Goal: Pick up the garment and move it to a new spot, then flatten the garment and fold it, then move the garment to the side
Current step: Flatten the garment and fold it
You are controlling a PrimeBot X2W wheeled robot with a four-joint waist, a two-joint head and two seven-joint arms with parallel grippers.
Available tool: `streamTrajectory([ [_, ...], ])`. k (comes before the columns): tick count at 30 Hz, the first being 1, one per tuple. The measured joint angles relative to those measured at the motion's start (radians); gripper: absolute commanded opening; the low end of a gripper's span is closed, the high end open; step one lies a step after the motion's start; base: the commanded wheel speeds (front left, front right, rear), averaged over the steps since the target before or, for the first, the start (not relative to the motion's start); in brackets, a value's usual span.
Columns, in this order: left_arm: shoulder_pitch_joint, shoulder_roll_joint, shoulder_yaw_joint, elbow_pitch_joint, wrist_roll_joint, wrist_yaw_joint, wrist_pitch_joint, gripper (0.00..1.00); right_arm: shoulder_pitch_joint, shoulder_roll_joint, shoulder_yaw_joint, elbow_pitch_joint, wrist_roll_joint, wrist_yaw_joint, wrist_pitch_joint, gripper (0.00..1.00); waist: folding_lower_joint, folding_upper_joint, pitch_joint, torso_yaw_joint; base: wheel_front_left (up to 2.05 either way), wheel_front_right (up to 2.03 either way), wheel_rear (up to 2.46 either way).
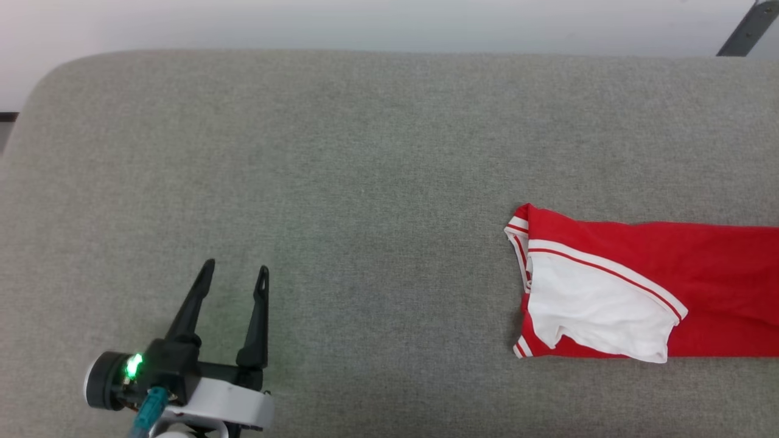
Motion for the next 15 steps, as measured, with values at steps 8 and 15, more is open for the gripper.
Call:
streamTrajectory([
  [8, 0.008, -0.014, 0.003, 0.019, -0.002, -0.008, 0.0, 1.0, 0.027, 0.074, 0.168, -0.32, 0.035, 0.0, 0.095, 0.0, 0.0, 0.0, -0.012, 0.031, 0.0, 0.0, 0.0],
  [15, 0.011, -0.027, 0.007, 0.021, -0.017, -0.01, 0.0, 1.0, -0.001, 0.163, 0.3, -0.452, 0.001, 0.0, 0.143, 0.0, 0.0, 0.0, -0.016, 0.076, 0.0, 0.0, 0.0],
])
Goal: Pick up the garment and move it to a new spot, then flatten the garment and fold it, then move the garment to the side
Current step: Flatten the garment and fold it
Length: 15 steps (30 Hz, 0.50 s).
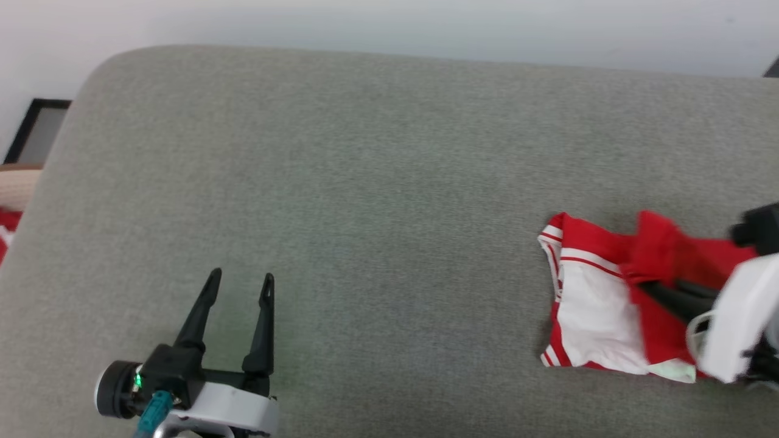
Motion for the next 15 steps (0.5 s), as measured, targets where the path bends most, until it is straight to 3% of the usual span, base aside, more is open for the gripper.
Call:
streamTrajectory([
  [8, -0.005, -0.009, -0.005, 0.022, -0.01, -0.003, 0.0, 1.0, -0.081, 0.033, 0.147, 0.028, -0.081, 0.0, 0.002, 0.0, 0.0, 0.0, 0.02, 0.044, 0.0, 0.0, 0.0],
  [15, -0.021, -0.015, -0.012, 0.028, -0.01, -0.004, 0.0, 1.0, -0.114, 0.04, 0.209, 0.096, -0.099, 0.0, -0.057, 0.0, 0.0, 0.0, 0.042, 0.067, 0.0, 0.0, 0.0],
])
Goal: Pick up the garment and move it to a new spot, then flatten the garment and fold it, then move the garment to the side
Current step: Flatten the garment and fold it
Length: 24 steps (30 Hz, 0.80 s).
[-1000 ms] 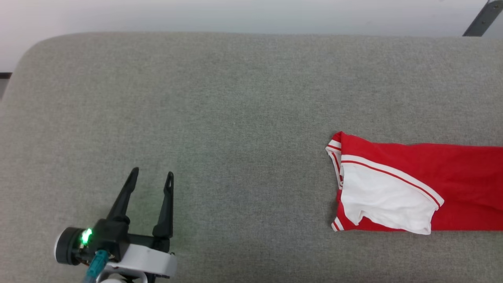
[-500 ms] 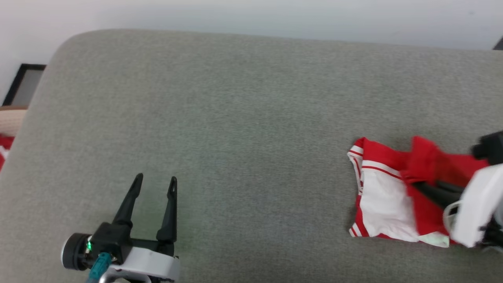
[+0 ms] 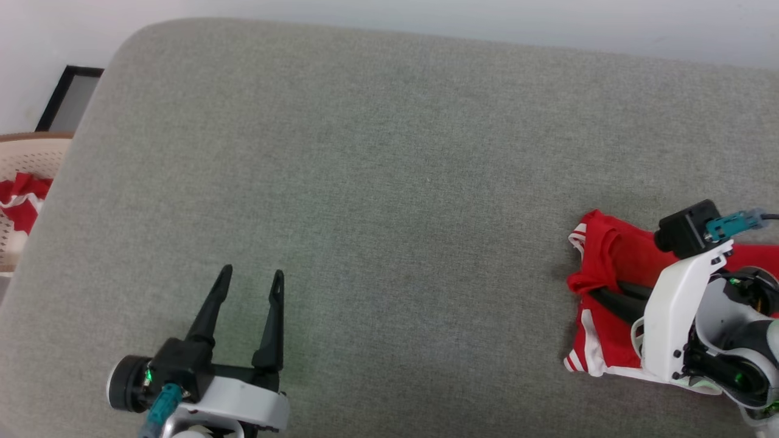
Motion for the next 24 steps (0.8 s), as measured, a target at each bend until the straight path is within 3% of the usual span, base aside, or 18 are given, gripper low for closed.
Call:
streamTrajectory([
  [1, 0.0, 0.0, 0.0, 0.002, 0.0, 0.0, 0.0, 1.0, -0.003, 0.0, 0.008, 0.008, 0.0, 0.0, -0.009, 0.07, 0.0, 0.0, 0.0, 0.0, 0.0, 0.0, 0.0],
  [2, 0.0, -0.001, 0.001, 0.007, 0.0, 0.0, 0.0, 1.0, -0.005, -0.002, 0.019, 0.013, 0.0, 0.0, -0.021, 0.32, 0.0, 0.0, -0.001, -0.001, 0.0, 0.0, 0.0],
  [3, 0.001, -0.001, 0.0, 0.01, -0.001, 0.0, 0.0, 1.0, -0.006, -0.004, 0.029, 0.014, 0.0, 0.0, -0.039, 0.74, 0.0, 0.0, -0.003, -0.002, 0.0, 0.0, 0.0],
  [4, 0.001, -0.001, 0.0, 0.012, -0.006, 0.0, 0.0, 1.0, -0.006, -0.004, 0.032, 0.019, 0.002, 0.0, -0.056, 1.0, 0.0, 0.0, -0.007, -0.004, 0.0, 0.0, 0.0],
  [15, 0.023, 0.029, 0.001, 0.05, -0.037, 0.0, 0.0, 1.0, -0.008, -0.062, 0.027, 0.053, 0.073, 0.0, -0.206, 1.0, 0.0, 0.0, -0.069, -0.063, 0.0, 0.0, 0.0],
  [24, 0.034, 0.047, -0.015, 0.088, -0.056, 0.0, 0.0, 1.0, -0.014, -0.082, 0.044, 0.172, 0.101, 0.0, -0.453, 1.0, 0.0, 0.0, -0.126, -0.131, 0.0, 0.0, 0.0],
])
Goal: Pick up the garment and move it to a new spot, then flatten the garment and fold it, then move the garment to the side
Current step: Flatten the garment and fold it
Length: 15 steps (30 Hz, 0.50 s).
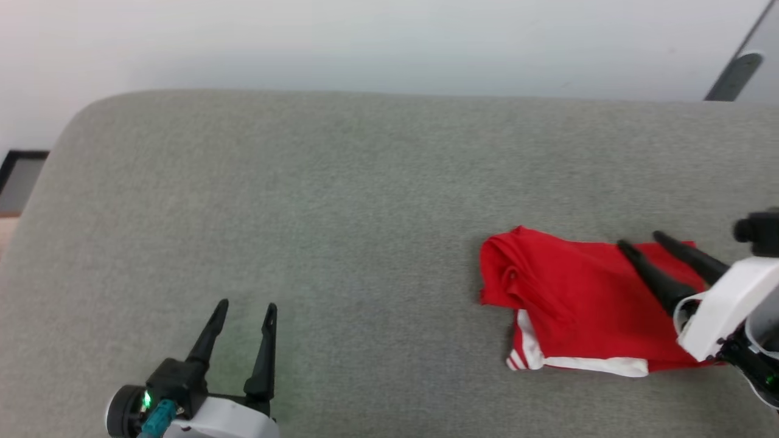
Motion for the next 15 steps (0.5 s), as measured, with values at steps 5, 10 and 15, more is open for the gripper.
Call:
streamTrajectory([
  [5, 0.007, 0.001, 0.002, 0.028, -0.029, 0.0, 0.0, 1.0, -0.001, 0.034, 0.001, 0.124, -0.052, 0.0, -0.215, 1.0, 0.0, -0.0001, -0.028, -0.035, 0.0, 0.0, 0.0],
  [10, 0.03, 0.004, 0.005, 0.044, -0.037, 0.0, 0.0, 1.0, 0.0, 0.076, 0.029, 0.224, -0.101, 0.0, -0.416, 1.0, 0.0, 0.0, -0.07, -0.056, 0.0, 0.0, 0.0],
  [15, 0.063, 0.018, 0.015, 0.026, -0.041, 0.0, 0.0, 1.0, 0.039, 0.117, -0.007, 0.274, -0.13, 0.0, -0.48, 1.0, 0.0, 0.0, -0.113, -0.069, 0.0, 0.0, 0.0],
])
